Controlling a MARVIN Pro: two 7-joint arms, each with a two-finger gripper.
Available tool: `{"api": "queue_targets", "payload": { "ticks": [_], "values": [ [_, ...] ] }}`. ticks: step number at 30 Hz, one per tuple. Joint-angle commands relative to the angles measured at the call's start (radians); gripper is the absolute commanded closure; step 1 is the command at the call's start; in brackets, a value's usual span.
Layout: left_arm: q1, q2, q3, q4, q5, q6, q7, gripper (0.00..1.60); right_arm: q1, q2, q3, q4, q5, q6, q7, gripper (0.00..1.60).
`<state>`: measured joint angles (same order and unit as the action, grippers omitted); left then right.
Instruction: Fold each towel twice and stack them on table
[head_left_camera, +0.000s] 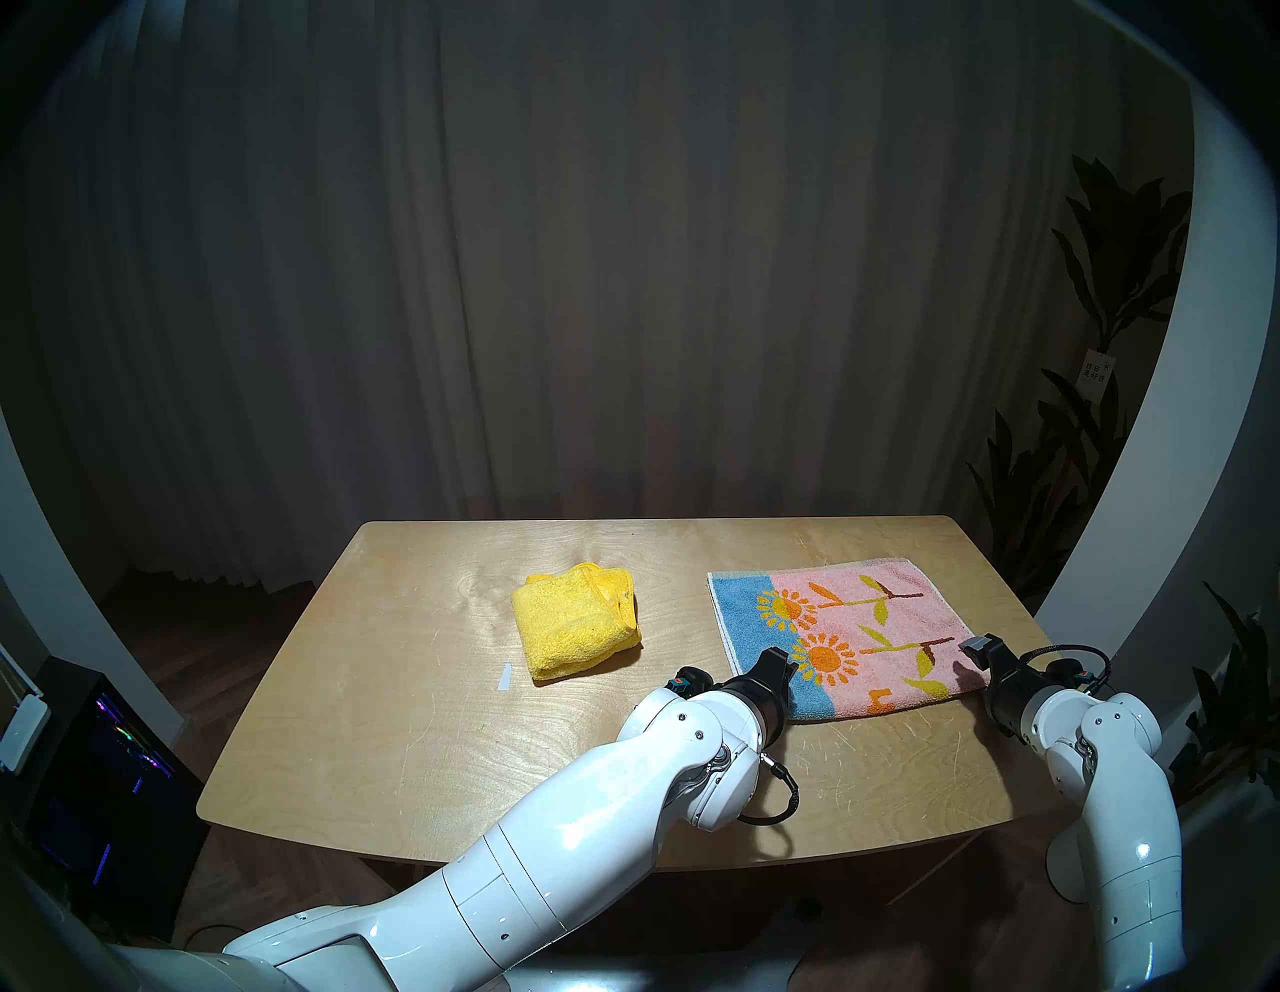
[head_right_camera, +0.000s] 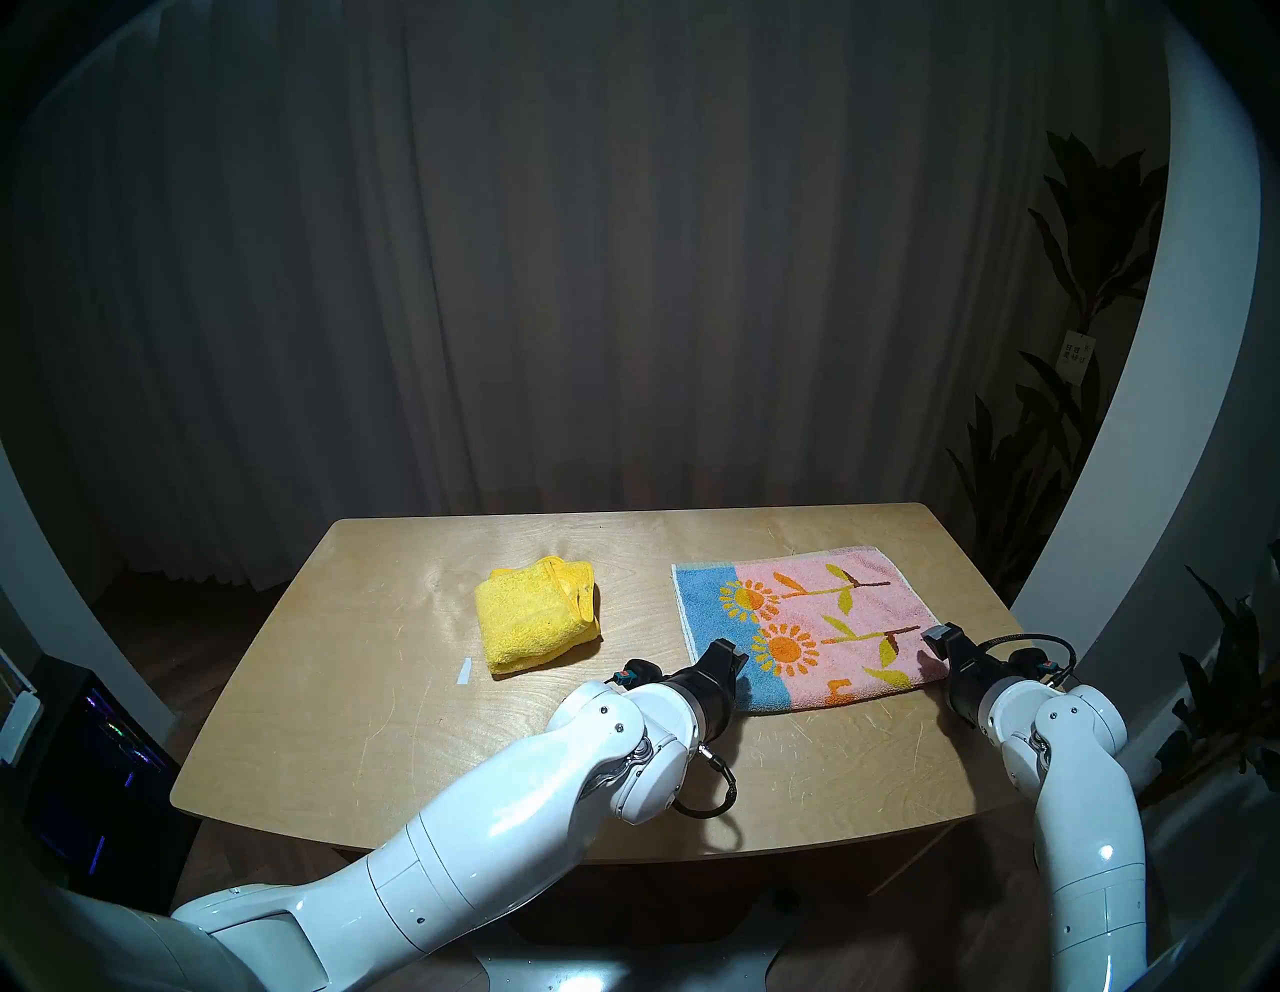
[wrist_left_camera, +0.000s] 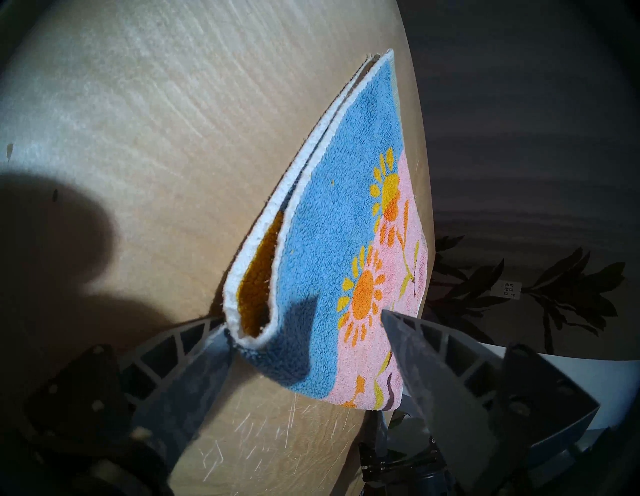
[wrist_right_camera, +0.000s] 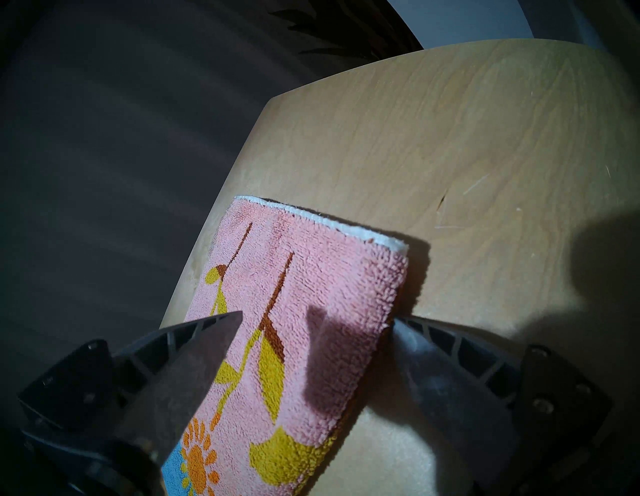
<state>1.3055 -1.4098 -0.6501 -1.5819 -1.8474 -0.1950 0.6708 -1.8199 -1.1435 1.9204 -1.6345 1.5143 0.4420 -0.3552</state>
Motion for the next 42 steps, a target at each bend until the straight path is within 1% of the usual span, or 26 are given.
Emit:
{"api": "queue_targets", "payload": {
  "ticks": [1,5,8,10,14,15,16,17,18,19,20,21,22,23,24,25,26,27,28,29,30,31,32,33,37,42],
  "values": [
    [-0.019,-0.030,0.011,0.019,-0.002,0.013,-0.006,0.18,-0.022,-0.006,0.003,0.004,-0.003,-0.002,-0.020,0.00],
    [-0.027,-0.040,0.017,0.031,0.002,0.014,-0.007,0.14,-0.021,-0.005,0.005,-0.001,0.000,-0.003,-0.024,0.00],
    [-0.032,-0.048,0.020,0.048,0.010,0.005,-0.002,0.16,-0.019,-0.004,0.006,-0.004,0.003,-0.002,-0.028,0.00],
    [-0.037,-0.056,0.018,0.065,0.017,-0.009,0.005,0.20,-0.017,-0.002,0.007,-0.008,0.004,0.001,-0.034,0.00],
    [-0.042,-0.059,0.020,0.075,0.024,-0.014,0.005,0.50,-0.015,0.000,0.008,-0.012,0.005,0.001,-0.039,0.00],
    [-0.044,-0.060,0.021,0.076,0.025,-0.014,0.005,0.64,-0.015,0.000,0.008,-0.012,0.006,0.002,-0.041,0.00],
    [-0.045,-0.062,0.022,0.078,0.025,-0.013,0.007,0.71,-0.014,0.000,0.009,-0.014,0.007,0.003,-0.044,0.00],
    [-0.045,-0.062,0.022,0.078,0.025,-0.013,0.007,0.71,-0.014,0.000,0.009,-0.014,0.007,0.003,-0.044,0.00],
    [-0.047,-0.064,0.023,0.080,0.025,-0.014,0.008,0.83,-0.012,0.000,0.010,-0.016,0.009,0.004,-0.049,0.08],
    [-0.049,-0.066,0.024,0.085,0.026,-0.014,0.008,0.94,-0.011,-0.001,0.010,-0.018,0.010,0.005,-0.051,0.35],
    [-0.049,-0.066,0.024,0.085,0.026,-0.014,0.008,0.94,-0.011,-0.001,0.010,-0.018,0.010,0.005,-0.051,0.35],
    [-0.050,-0.069,0.025,0.088,0.027,-0.015,0.007,1.02,-0.009,-0.001,0.011,-0.019,0.011,0.006,-0.053,0.51],
    [-0.052,-0.071,0.026,0.093,0.028,-0.015,0.007,1.04,-0.008,-0.002,0.011,-0.020,0.012,0.007,-0.055,0.51],
    [-0.053,-0.072,0.026,0.096,0.028,-0.016,0.007,1.06,-0.007,-0.002,0.011,-0.020,0.012,0.007,-0.057,0.80],
    [-0.055,-0.074,0.027,0.099,0.030,-0.017,0.007,1.07,-0.004,-0.003,0.011,-0.021,0.013,0.008,-0.060,0.82],
    [-0.058,-0.076,0.026,0.103,0.031,-0.018,0.007,1.19,0.000,-0.005,0.010,-0.021,0.013,0.009,-0.066,1.02],
    [-0.058,-0.076,0.026,0.103,0.031,-0.018,0.007,1.19,0.000,-0.005,0.010,-0.021,0.013,0.009,-0.066,1.02],
    [-0.059,-0.077,0.026,0.105,0.031,-0.018,0.007,1.23,0.003,-0.006,0.009,-0.020,0.013,0.010,-0.068,1.22],
    [-0.061,-0.078,0.026,0.108,0.032,-0.019,0.007,1.25,0.006,-0.006,0.008,-0.017,0.013,0.011,-0.067,1.26],
    [-0.063,-0.079,0.025,0.111,0.033,-0.019,0.006,1.32,0.009,-0.006,0.008,-0.015,0.013,0.011,-0.067,1.36],
    [-0.066,-0.079,0.026,0.115,0.037,-0.022,0.006,1.38,0.012,-0.006,0.007,-0.012,0.013,0.011,-0.064,1.51],
    [-0.068,-0.080,0.025,0.117,0.037,-0.022,0.007,1.51,0.015,-0.007,0.006,-0.009,0.012,0.011,-0.064,1.60],
    [-0.070,-0.080,0.024,0.120,0.039,-0.023,0.008,1.59,0.018,-0.007,0.006,-0.006,0.013,0.011,-0.062,1.60],
    [-0.071,-0.079,0.024,0.121,0.040,-0.023,0.009,1.60,0.021,-0.008,0.006,-0.002,0.012,0.011,-0.058,1.60],
    [-0.071,-0.065,0.019,0.112,0.044,-0.023,0.011,1.60,0.029,-0.005,0.010,0.008,0.019,0.019,-0.049,1.60],
    [-0.053,-0.015,0.001,0.064,0.047,-0.036,0.035,1.60,0.018,-0.001,0.016,0.001,0.035,0.044,-0.052,1.60]
  ]
}}
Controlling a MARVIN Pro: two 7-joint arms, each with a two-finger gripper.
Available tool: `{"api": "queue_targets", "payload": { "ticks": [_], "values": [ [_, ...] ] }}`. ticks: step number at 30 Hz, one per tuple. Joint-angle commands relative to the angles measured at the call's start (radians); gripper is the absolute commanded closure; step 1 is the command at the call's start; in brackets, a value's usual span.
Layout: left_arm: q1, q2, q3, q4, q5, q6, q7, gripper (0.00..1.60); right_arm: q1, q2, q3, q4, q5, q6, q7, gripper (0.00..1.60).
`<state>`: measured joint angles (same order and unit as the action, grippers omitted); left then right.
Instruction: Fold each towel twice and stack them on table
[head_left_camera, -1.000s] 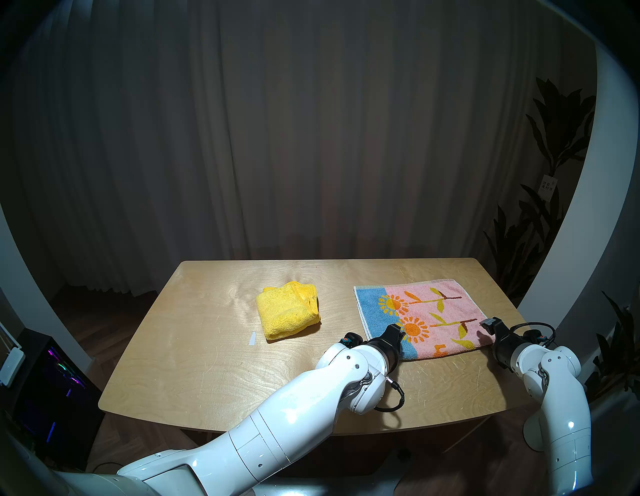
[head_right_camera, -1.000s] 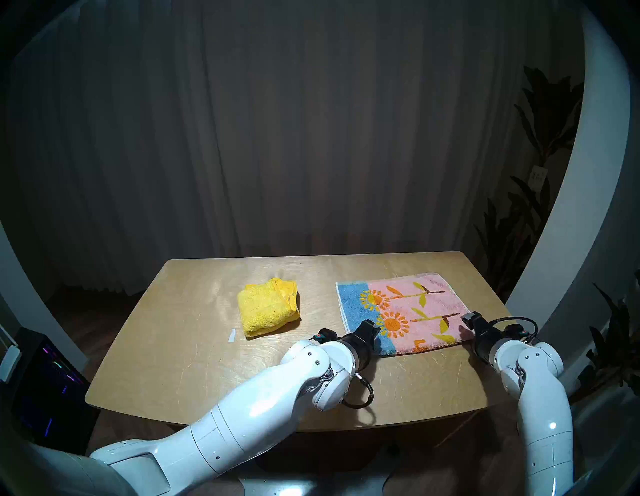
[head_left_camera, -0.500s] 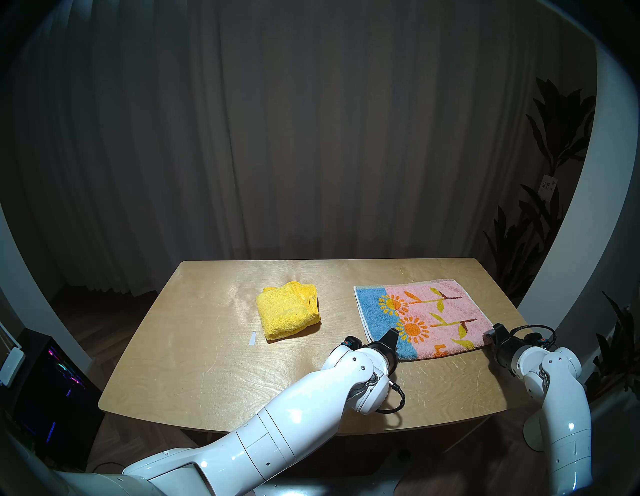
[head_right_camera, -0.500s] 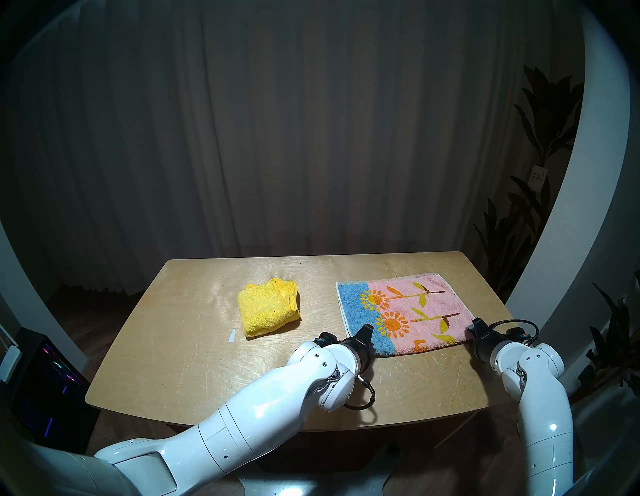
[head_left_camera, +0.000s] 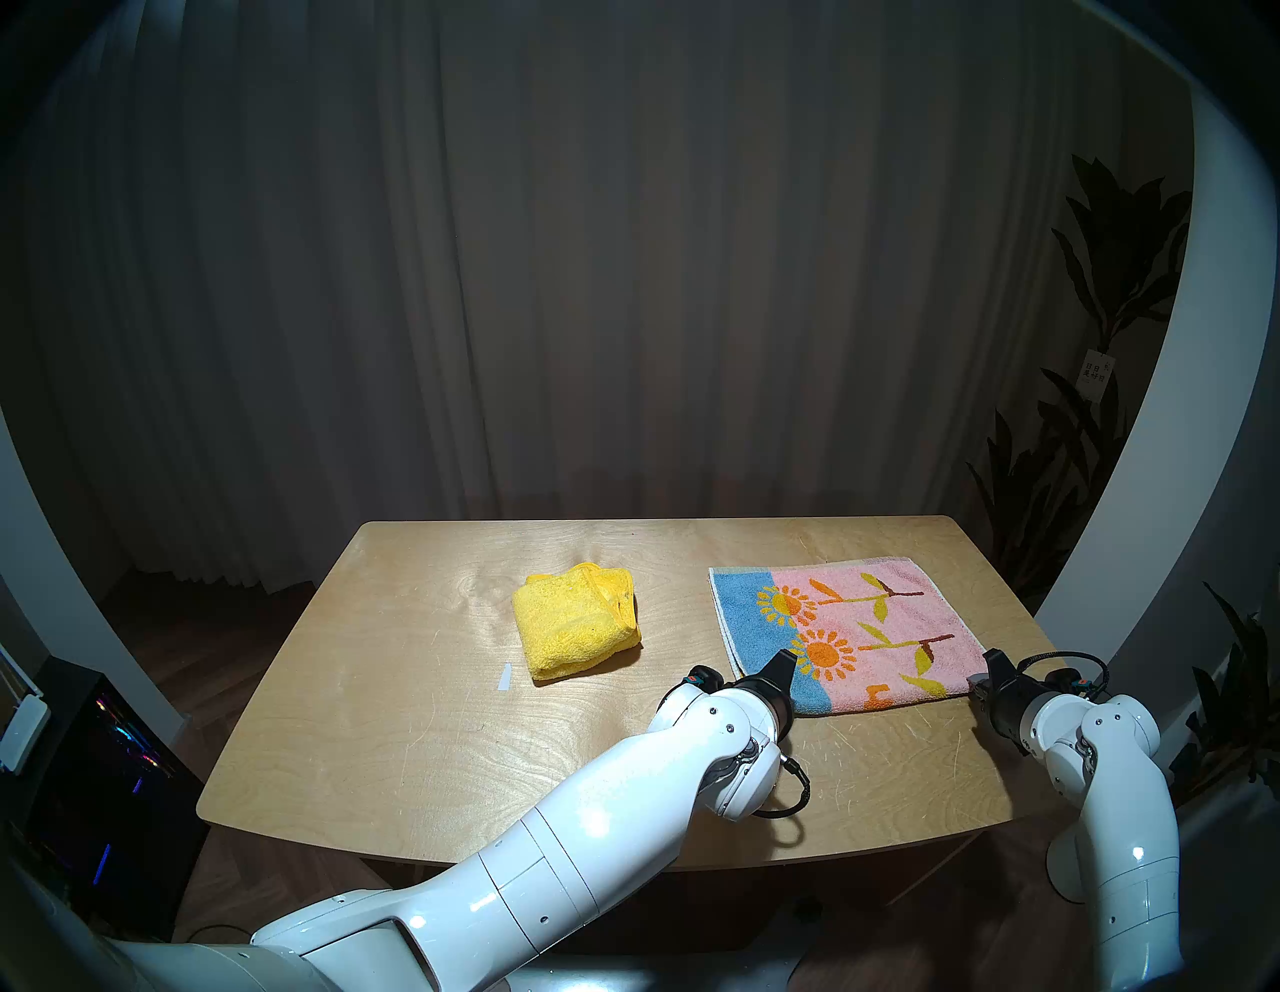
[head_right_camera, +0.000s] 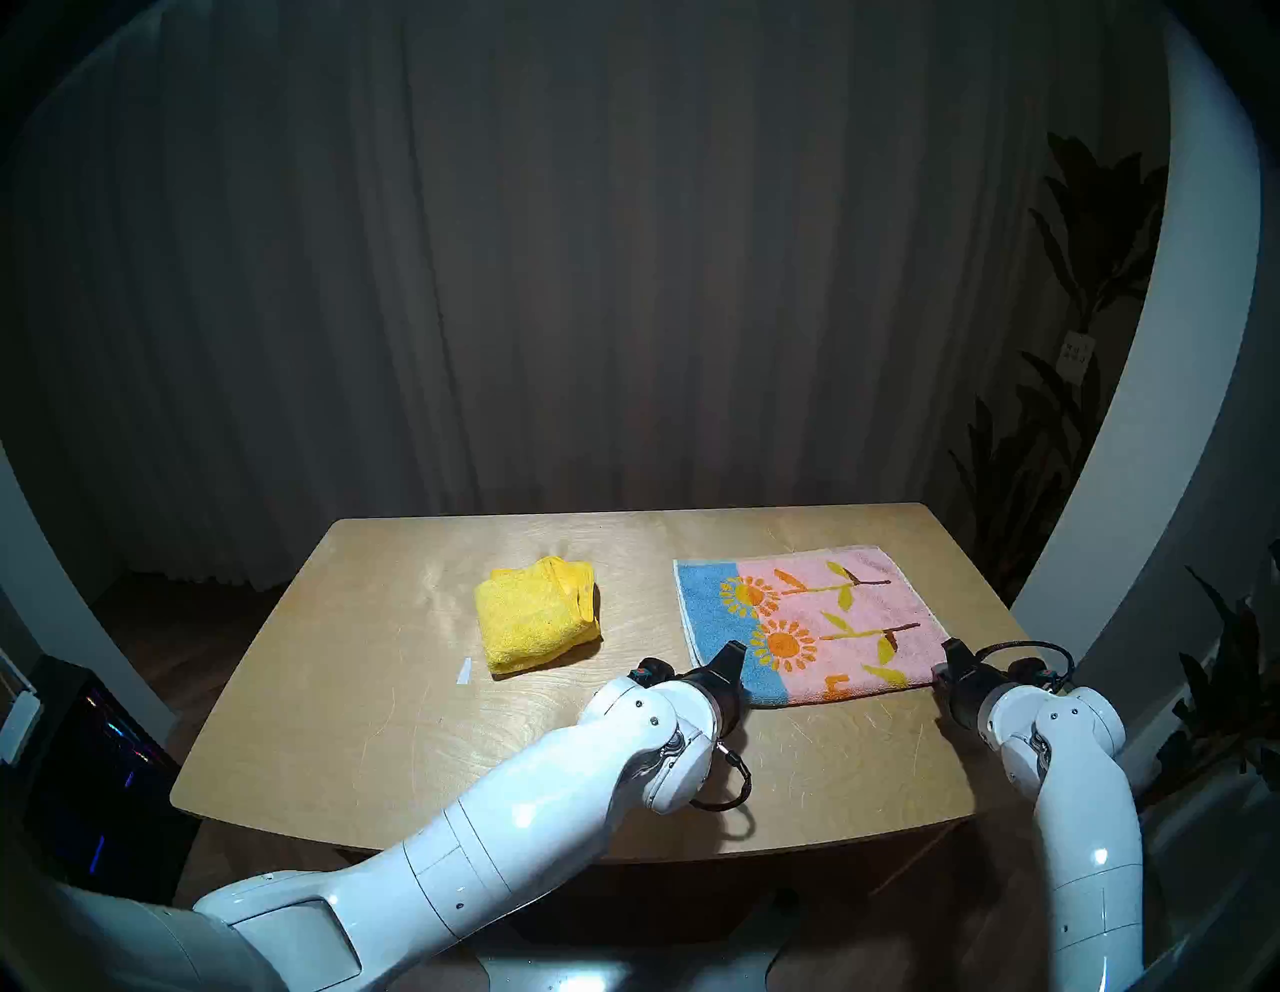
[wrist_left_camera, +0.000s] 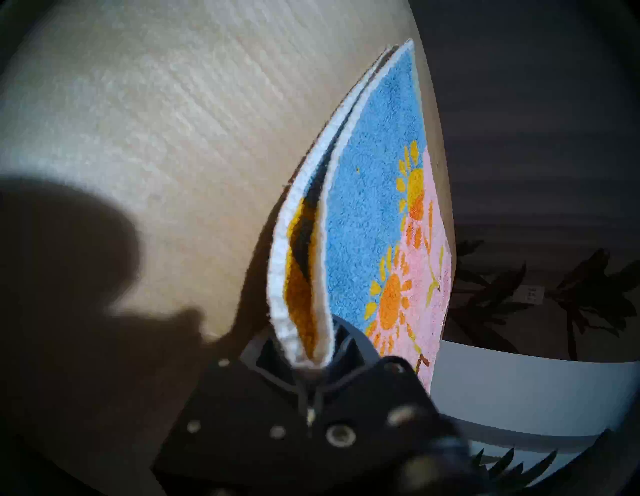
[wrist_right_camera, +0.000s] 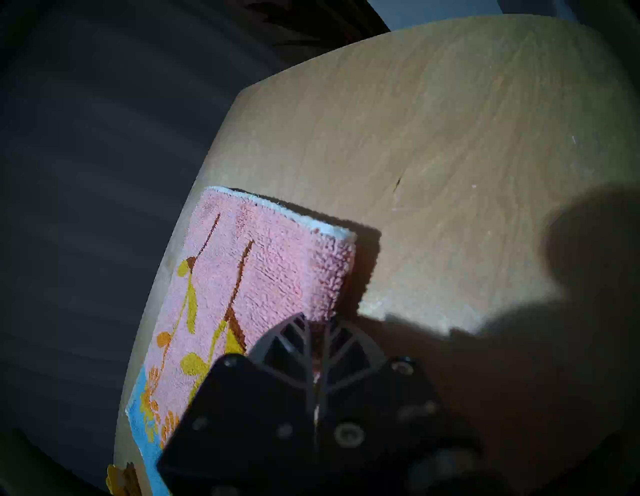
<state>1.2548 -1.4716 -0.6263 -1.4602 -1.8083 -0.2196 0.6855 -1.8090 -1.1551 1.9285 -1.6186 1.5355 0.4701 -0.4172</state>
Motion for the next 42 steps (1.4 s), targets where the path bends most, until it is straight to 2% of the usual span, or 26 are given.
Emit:
{"api": "queue_targets", "payload": {
  "ticks": [1,7,14,24,35,38,41,42],
  "values": [
    [0.002,0.058,-0.024,-0.067,0.008,-0.009,0.022,1.60,0.004,0.010,0.007,-0.018,0.014,0.019,0.010,1.60],
    [0.025,0.120,-0.028,-0.126,0.011,-0.002,0.044,1.60,-0.009,0.000,-0.013,-0.036,0.008,0.028,0.032,1.60],
    [0.044,0.160,-0.047,-0.156,0.018,-0.020,0.046,1.60,-0.022,-0.015,-0.031,-0.067,0.003,0.024,0.034,1.60],
    [0.065,0.231,-0.076,-0.234,0.011,-0.006,0.072,1.60,-0.115,-0.073,0.012,-0.182,0.040,0.016,-0.020,1.60],
    [0.067,0.275,-0.084,-0.320,-0.026,0.051,0.120,1.60,-0.154,-0.103,0.027,-0.307,0.082,0.024,-0.181,1.60],
    [0.066,0.290,-0.088,-0.338,-0.038,0.068,0.130,1.60,-0.159,-0.106,0.031,-0.343,0.097,0.029,-0.237,1.60],
    [0.056,0.313,-0.089,-0.365,-0.053,0.102,0.159,1.60,-0.155,-0.097,0.027,-0.388,0.113,0.041,-0.332,1.60],
    [0.053,0.318,-0.090,-0.372,-0.056,0.109,0.165,1.60,-0.154,-0.093,0.023,-0.395,0.114,0.042,-0.336,1.60]
  ]
}}
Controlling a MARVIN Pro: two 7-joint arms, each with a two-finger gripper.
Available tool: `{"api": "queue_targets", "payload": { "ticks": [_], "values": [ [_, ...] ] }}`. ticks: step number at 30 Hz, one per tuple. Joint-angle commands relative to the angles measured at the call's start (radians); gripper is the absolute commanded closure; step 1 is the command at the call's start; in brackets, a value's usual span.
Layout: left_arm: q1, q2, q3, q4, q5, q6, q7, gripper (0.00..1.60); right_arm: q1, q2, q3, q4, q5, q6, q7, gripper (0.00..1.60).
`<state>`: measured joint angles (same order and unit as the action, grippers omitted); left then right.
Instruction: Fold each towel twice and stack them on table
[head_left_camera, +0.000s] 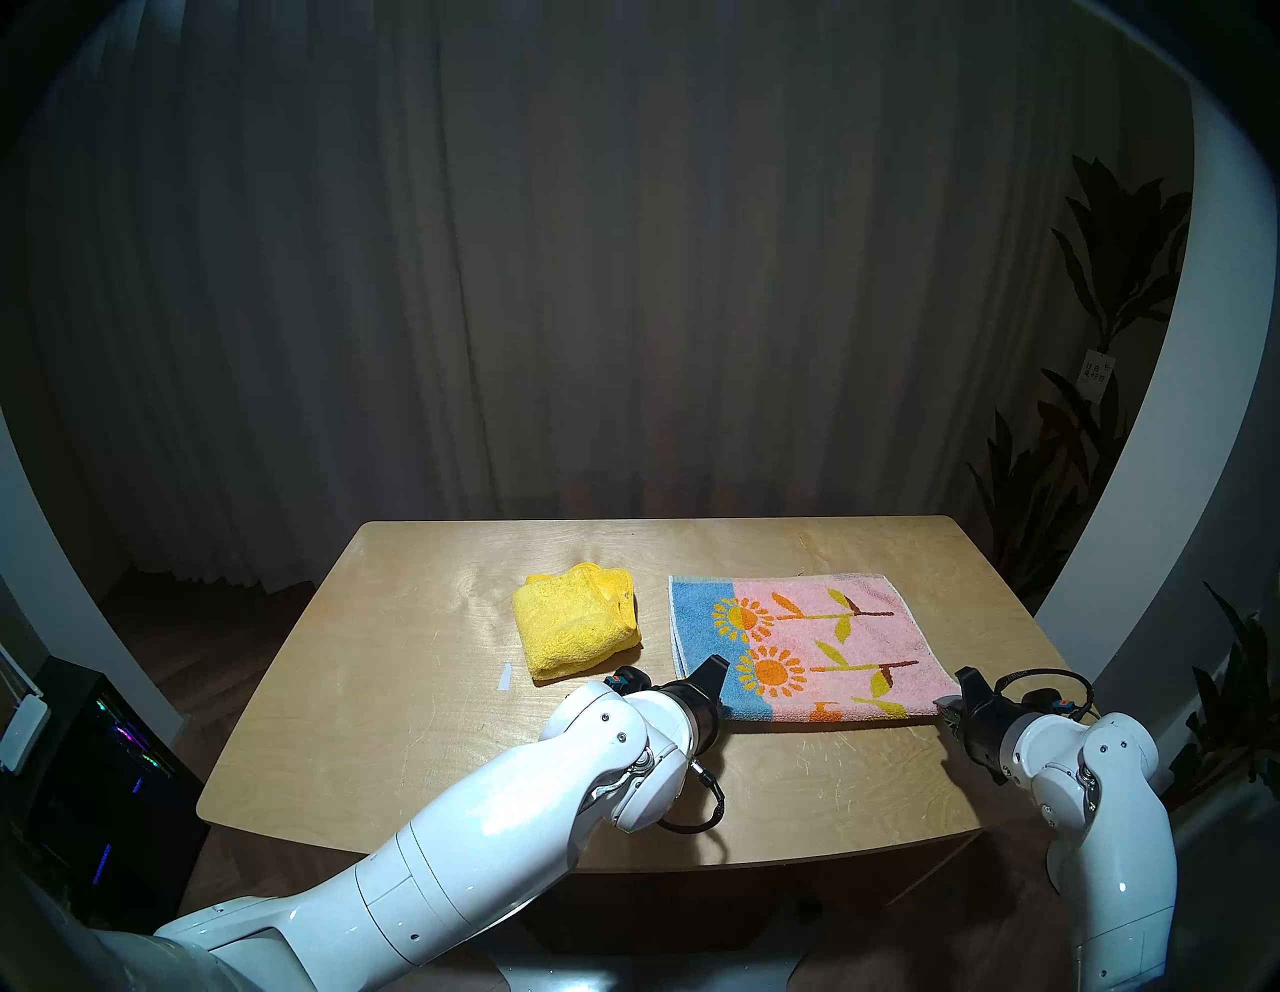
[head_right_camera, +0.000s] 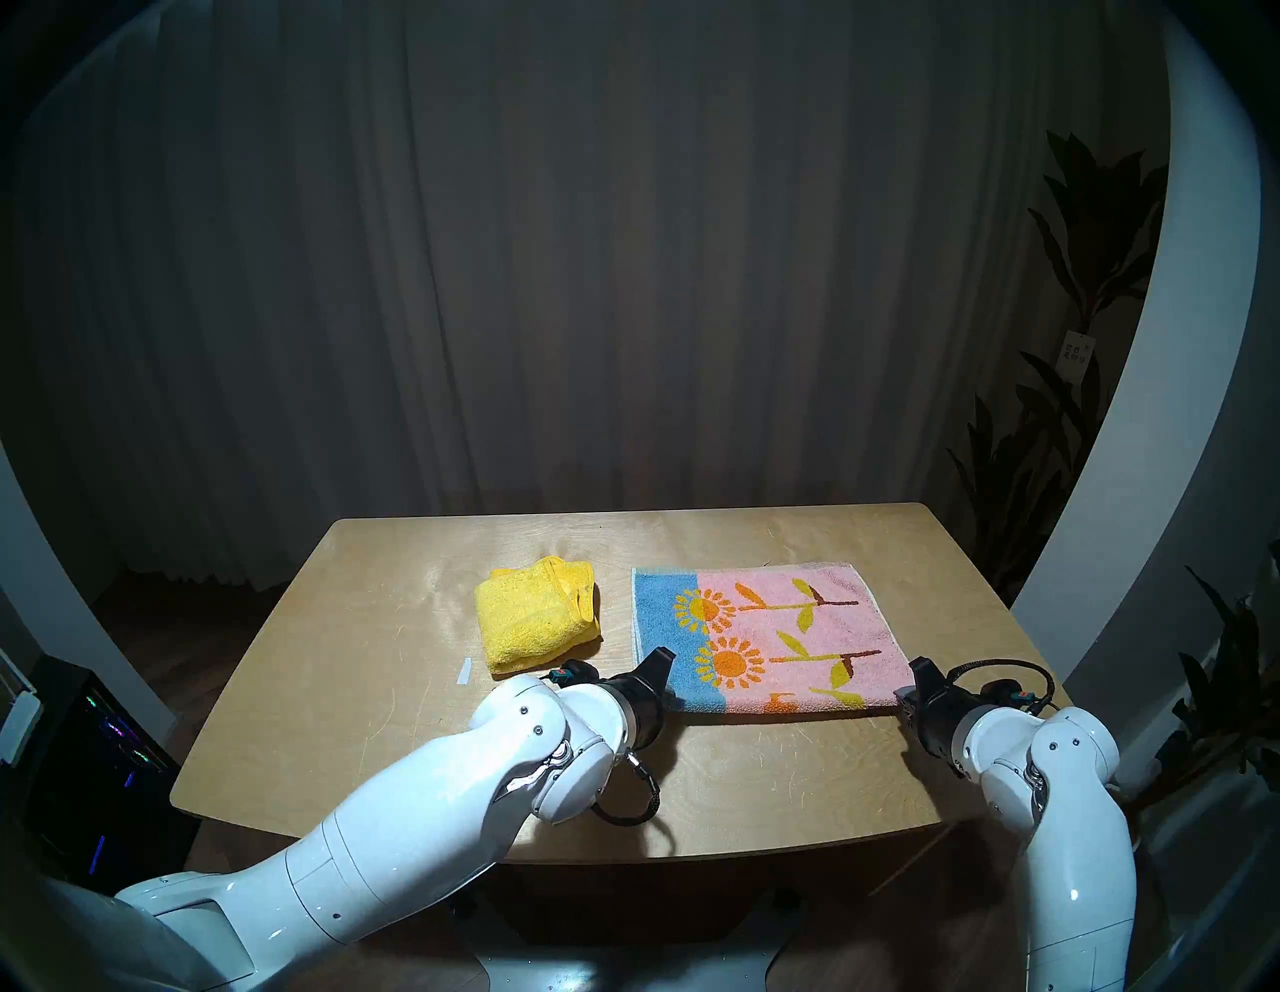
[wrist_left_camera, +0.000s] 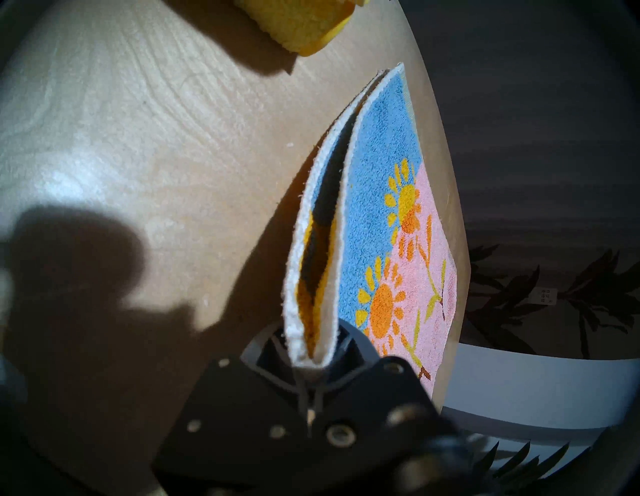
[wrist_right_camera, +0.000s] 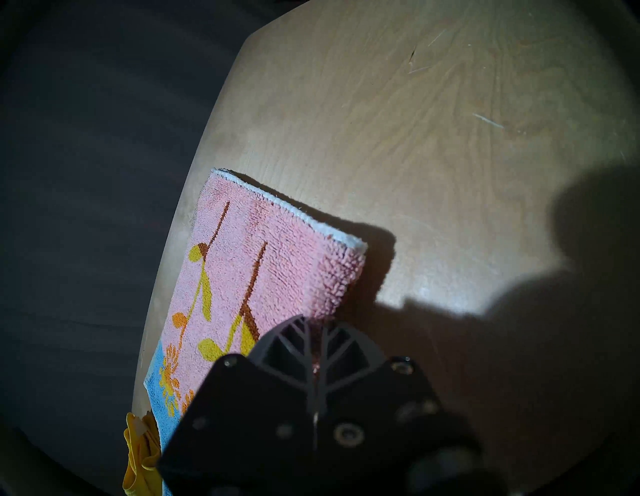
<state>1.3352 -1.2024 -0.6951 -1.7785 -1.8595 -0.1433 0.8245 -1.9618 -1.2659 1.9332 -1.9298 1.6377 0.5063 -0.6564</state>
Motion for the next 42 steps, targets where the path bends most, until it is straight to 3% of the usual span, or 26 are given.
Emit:
{"api": "queue_targets", "payload": {
  "ticks": [1,9,16,23,31,42],
  "values": [
    [-0.029,0.050,-0.024,-0.059,-0.010,0.037,0.035,1.60,0.003,0.018,0.014,-0.093,0.012,0.004,-0.122,1.60],
    [-0.066,0.047,-0.055,-0.069,-0.028,0.049,0.083,1.60,0.090,0.028,-0.018,-0.116,0.033,-0.017,-0.280,1.60],
    [-0.127,0.018,-0.112,-0.019,-0.058,0.040,0.117,1.60,0.179,0.058,-0.050,-0.101,0.027,-0.033,-0.336,1.60],
    [-0.190,-0.020,-0.110,0.008,-0.054,0.053,0.161,1.60,0.260,0.086,-0.085,-0.069,0.016,-0.052,-0.397,1.60],
    [-0.261,-0.067,-0.086,0.076,-0.013,0.098,0.188,1.60,0.333,0.110,-0.118,-0.020,0.018,-0.081,-0.410,1.60],
    [-0.355,-0.138,-0.076,0.217,0.036,0.154,0.195,1.60,0.443,0.117,-0.129,0.021,0.024,-0.123,-0.369,1.60]
  ]
}}
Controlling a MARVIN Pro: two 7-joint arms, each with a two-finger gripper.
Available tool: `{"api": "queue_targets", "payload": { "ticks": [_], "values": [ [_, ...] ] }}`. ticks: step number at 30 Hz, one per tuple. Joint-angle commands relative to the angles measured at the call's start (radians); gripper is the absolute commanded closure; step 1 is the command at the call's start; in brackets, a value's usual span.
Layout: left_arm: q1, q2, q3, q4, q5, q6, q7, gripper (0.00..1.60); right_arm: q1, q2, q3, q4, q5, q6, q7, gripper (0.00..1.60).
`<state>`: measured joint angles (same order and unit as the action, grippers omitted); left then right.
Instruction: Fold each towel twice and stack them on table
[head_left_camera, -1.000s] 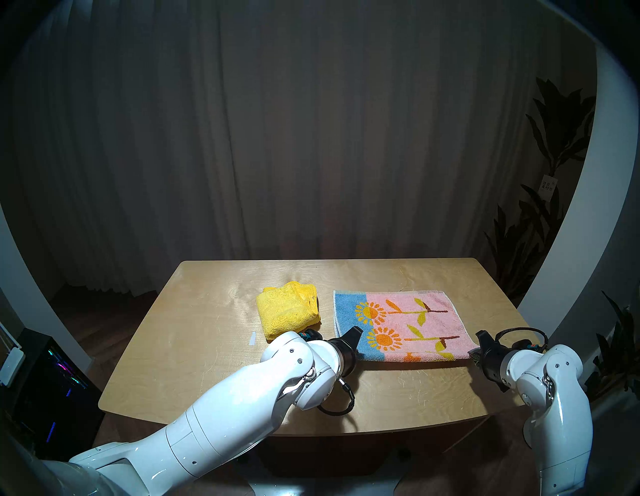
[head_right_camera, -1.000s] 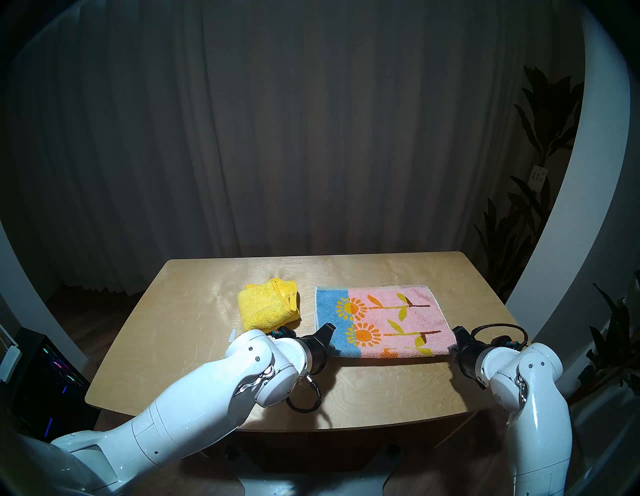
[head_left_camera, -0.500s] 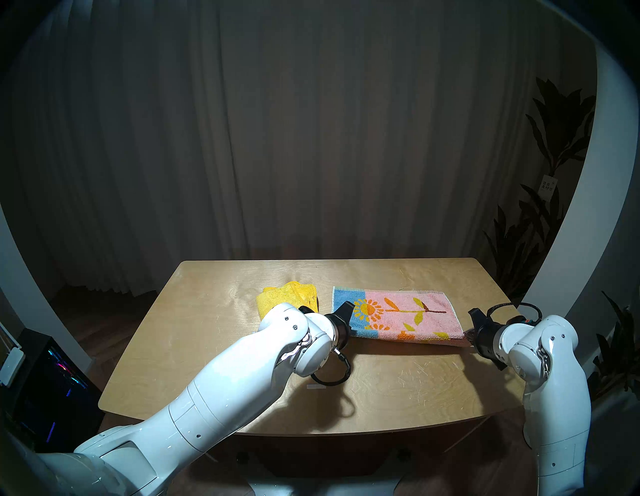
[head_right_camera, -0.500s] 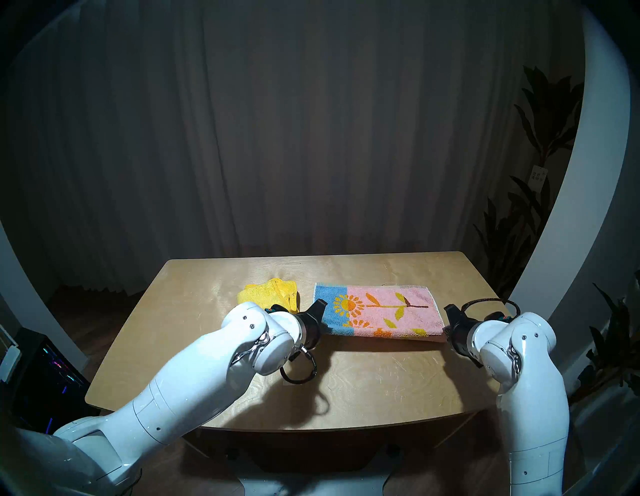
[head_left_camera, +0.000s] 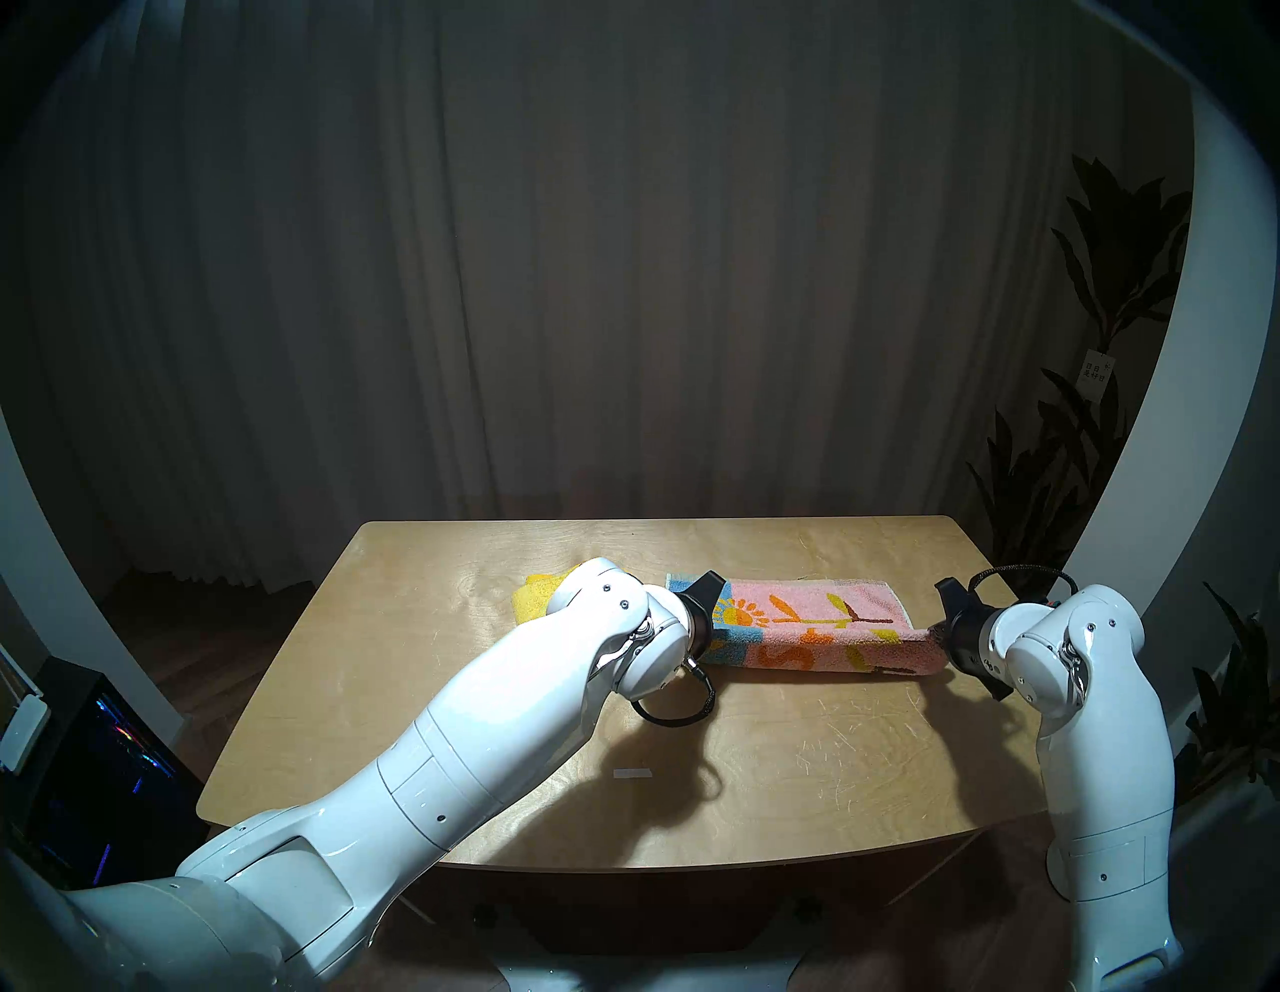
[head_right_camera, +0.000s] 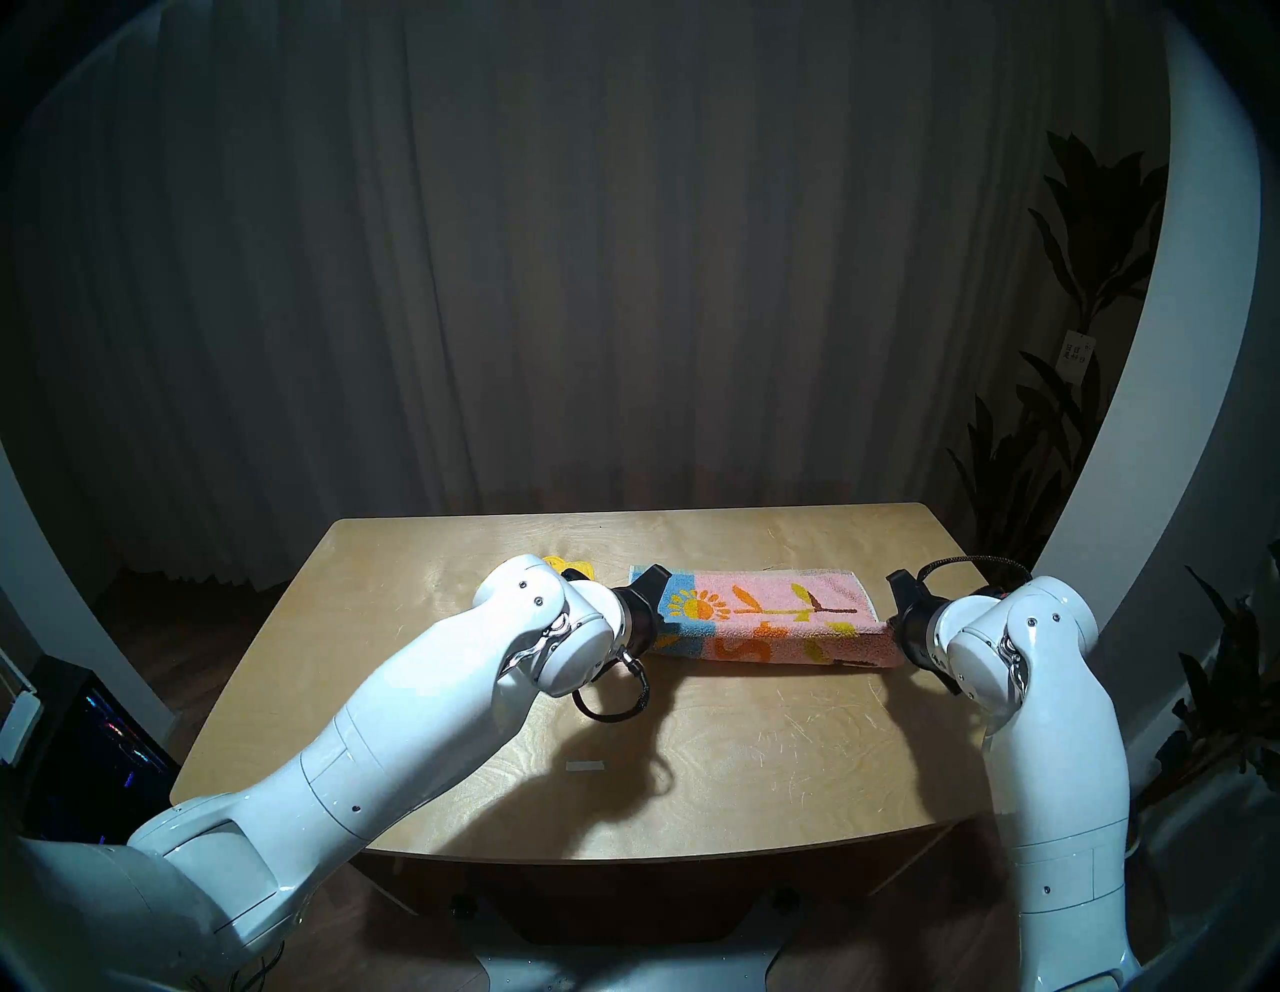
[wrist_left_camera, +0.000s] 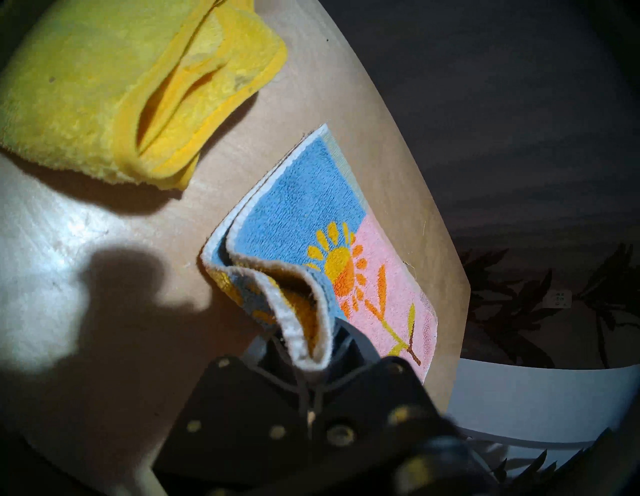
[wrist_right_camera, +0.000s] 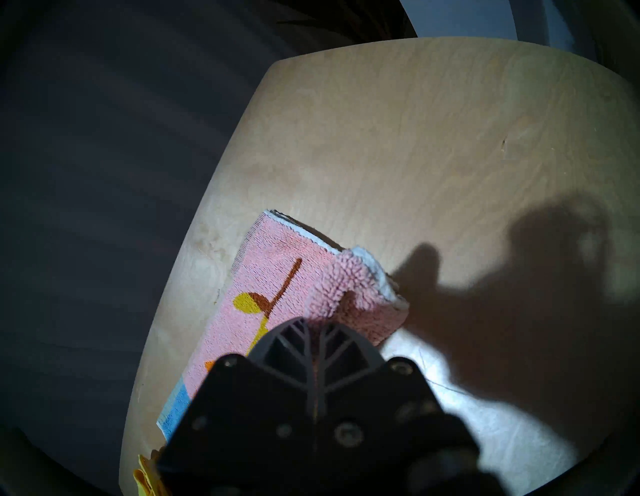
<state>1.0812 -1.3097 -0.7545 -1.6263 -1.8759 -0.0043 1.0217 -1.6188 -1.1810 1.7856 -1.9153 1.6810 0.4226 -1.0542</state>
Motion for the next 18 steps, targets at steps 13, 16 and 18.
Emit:
{"api": "queue_targets", "payload": {
  "ticks": [13,16,18],
  "values": [
    [-0.215,-0.151,0.011,0.300,0.112,0.058,-0.032,1.60,0.230,0.029,-0.043,0.196,-0.065,-0.075,0.075,1.60],
    [-0.229,-0.173,0.026,0.352,0.127,0.061,-0.046,1.60,0.253,0.028,-0.058,0.242,-0.083,-0.087,0.095,1.60],
    [-0.243,-0.190,0.039,0.392,0.139,0.065,-0.054,1.60,0.263,0.026,-0.068,0.263,-0.097,-0.097,0.114,1.60]
  ]
}}
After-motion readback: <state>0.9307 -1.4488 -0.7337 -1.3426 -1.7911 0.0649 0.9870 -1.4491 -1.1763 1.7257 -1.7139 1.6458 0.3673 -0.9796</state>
